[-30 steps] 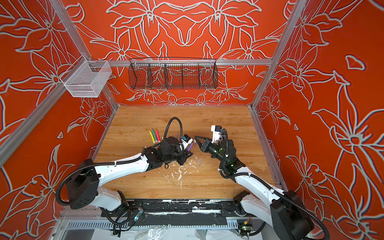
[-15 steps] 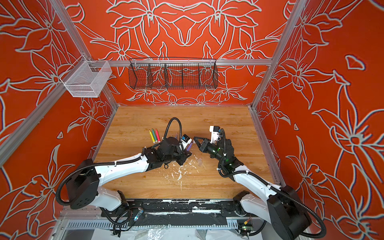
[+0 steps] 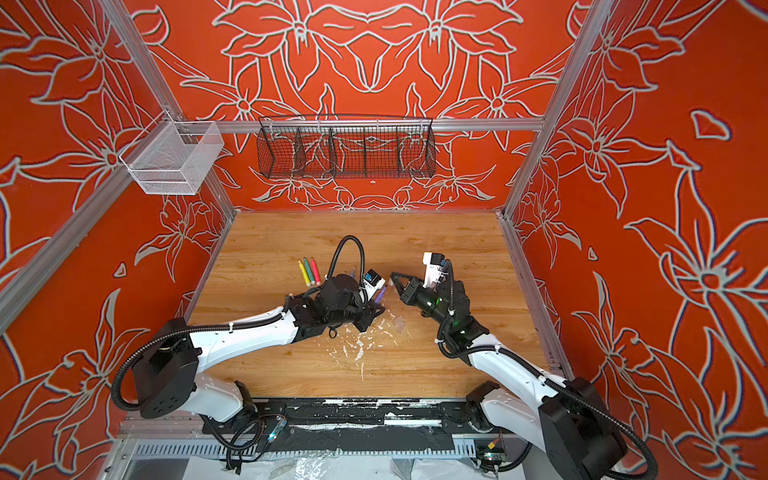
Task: Insert the pens into the pen caps
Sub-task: 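Align the held cap above the purple marker tip with the right gripper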
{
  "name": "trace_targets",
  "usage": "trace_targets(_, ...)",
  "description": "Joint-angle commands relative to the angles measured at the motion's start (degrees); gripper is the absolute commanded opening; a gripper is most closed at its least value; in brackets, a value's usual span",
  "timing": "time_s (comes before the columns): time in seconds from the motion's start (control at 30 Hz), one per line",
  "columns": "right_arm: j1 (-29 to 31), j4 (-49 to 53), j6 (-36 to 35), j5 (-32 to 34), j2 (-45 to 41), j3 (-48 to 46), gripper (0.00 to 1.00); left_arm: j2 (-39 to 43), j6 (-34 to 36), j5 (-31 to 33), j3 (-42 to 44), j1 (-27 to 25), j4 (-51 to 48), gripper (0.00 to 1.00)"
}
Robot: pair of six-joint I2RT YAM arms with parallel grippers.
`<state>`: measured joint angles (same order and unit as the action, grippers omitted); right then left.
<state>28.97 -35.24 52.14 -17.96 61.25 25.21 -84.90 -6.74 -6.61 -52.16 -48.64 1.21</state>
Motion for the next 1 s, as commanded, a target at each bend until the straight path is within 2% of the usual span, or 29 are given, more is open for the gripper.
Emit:
trace_targets(0.0,1.1,-3.7,0.4,-2.0,1.3,0.6,0.01,1.2,0.8,-0.5,-0.1,-0.3,0.9,0.00)
trace_targets(0.23,1.9,-4.4,0.3,-2.0,1.8,0.8,0.01,1.1,0.7,-0.6,-0.3,-0.3,0.7,0.00)
trace_targets(0.5,1.8,-2.5,0.7,3.9,-1.2,-1.1,0.01,1.9,0.8,-0.5,0.3,-0.3,1.1,0.00)
trace_targets(0.83,1.8,-5.0,1.4,0.0,-0.6,-0.4,0.01,1.6,0.9,-0.6,0.1,-0.4,0.9,0.00)
trace_targets(0.97,1.9,-5.2,1.6,0.6,-1.1,-0.9,0.01,1.6,0.8,-0.8,0.1,-0.4,1.0,0.00)
